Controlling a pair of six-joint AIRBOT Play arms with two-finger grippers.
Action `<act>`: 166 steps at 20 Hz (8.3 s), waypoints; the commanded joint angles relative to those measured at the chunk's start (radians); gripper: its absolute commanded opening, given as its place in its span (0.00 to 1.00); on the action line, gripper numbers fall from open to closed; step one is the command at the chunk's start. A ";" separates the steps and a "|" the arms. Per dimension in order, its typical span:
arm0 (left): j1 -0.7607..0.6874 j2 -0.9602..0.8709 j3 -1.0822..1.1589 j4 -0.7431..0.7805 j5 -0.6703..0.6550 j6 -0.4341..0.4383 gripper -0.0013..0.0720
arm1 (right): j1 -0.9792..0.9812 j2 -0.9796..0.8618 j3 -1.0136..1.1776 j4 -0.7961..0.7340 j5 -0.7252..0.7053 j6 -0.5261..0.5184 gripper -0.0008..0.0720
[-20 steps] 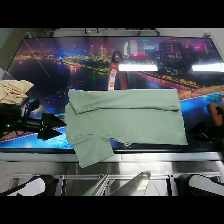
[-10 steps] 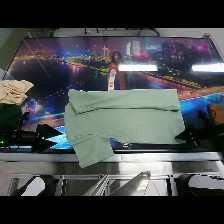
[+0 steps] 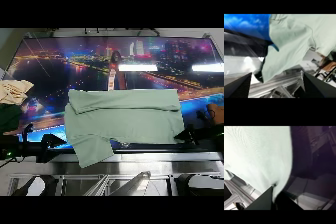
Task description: Fold the shirts.
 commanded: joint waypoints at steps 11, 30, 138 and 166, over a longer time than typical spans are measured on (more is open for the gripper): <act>0.001 0.005 -0.087 -0.074 -0.241 0.008 0.96 | 0.001 0.000 0.001 0.021 -0.142 -0.002 0.03; 0.001 0.005 -0.255 -0.283 -0.391 0.272 0.57 | 0.001 0.000 0.002 0.028 -0.142 -0.010 0.03; -1.163 -1.245 1.577 -0.010 -0.337 -0.119 0.03 | 0.160 -0.169 0.770 0.314 0.177 0.086 0.03; -0.440 -0.468 0.958 -0.024 0.066 0.082 0.04 | 1.360 -0.486 1.014 0.630 -0.684 0.086 0.51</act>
